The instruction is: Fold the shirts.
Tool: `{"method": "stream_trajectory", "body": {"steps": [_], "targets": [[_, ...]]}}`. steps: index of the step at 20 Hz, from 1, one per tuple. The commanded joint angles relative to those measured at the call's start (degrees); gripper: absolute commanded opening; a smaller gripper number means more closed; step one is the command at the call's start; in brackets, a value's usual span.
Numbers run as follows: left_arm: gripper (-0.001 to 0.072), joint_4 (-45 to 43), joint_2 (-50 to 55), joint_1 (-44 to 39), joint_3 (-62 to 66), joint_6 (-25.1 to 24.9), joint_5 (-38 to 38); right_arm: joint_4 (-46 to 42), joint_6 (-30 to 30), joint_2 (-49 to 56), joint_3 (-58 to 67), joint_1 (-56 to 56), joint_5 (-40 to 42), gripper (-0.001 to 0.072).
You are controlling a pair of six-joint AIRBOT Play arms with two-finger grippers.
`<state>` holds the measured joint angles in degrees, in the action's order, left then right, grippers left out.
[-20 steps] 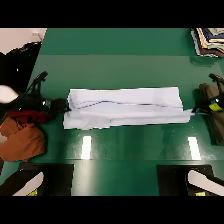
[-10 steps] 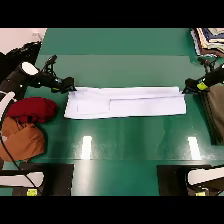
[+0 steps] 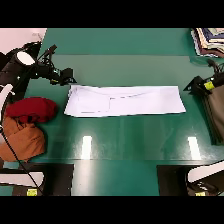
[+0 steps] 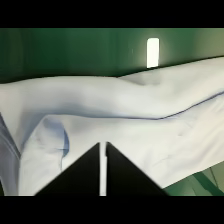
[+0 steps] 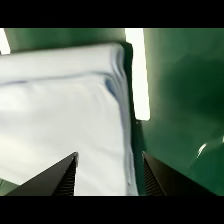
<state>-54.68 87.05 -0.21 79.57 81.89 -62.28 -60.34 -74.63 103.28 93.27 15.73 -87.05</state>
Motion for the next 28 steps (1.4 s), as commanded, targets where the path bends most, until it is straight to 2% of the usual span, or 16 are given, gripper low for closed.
{"method": "stream_trajectory", "body": {"steps": [1, 3, 6, 9, 10, 11, 12, 15, 19, 22, 28], "targets": [[0.0026, 1.9, 0.0, -1.0, 0.6, -1.4, -1.8, 0.9, 2.8, 0.3, -6.3, 3.1, -0.8, 0.0468], [0.0026, 1.9, 0.2, -3.3, 0.6, -1.4, -1.4, 2.2, 4.9, 0.4, -10.3, 3.1, 1.0, 0.0468], [0.0026, 1.9, 0.4, -8.0, 0.6, -1.3, 2.1, 10.2, 8.2, 0.5, -14.5, 2.1, 5.1, 0.0447], [0.0026, 2.0, 1.2, -11.9, 0.6, -0.6, 6.3, 10.9, 8.5, 0.7, -15.1, -0.7, 7.5, 0.044], [0.0026, 2.3, 1.9, -13.4, 0.6, -0.7, 7.3, 11.0, 9.9, 0.7, -15.1, -1.4, 7.9, 0.0329], [0.0026, 2.4, 2.7, -14.8, 0.6, -0.7, 7.9, 11.3, 11.3, 0.7, -15.1, -2.1, 7.7, 0.0152], [0.0026, 2.4, 3.8, -16.4, 0.8, -0.7, 8.3, 11.3, 13.2, 0.7, -15.1, -2.8, 7.1, 0.0019], [0.0026, 2.4, 9.0, -20.7, 4.7, 0.2, 8.8, 12.2, 14.1, -2.0, -15.1, -3.7, 6.1, 0.0012], [0.0026, 2.4, 16.6, -25.1, 12.7, 2.4, 9.0, 19.7, 13.9, -12.1, -15.1, -5.2, 5.6, 0.0012], [0.0026, 2.5, 21.2, -27.9, 16.7, 3.8, 9.2, 23.7, 10.4, -19.2, -14.9, -8.3, 6.8, 0.0011], [0.0026, 3.3, 24.8, -30.9, 17.7, 5.4, 10.1, 23.6, 6.9, -22.1, -2.7, -18.7, 6.4, 0.0011]]}}
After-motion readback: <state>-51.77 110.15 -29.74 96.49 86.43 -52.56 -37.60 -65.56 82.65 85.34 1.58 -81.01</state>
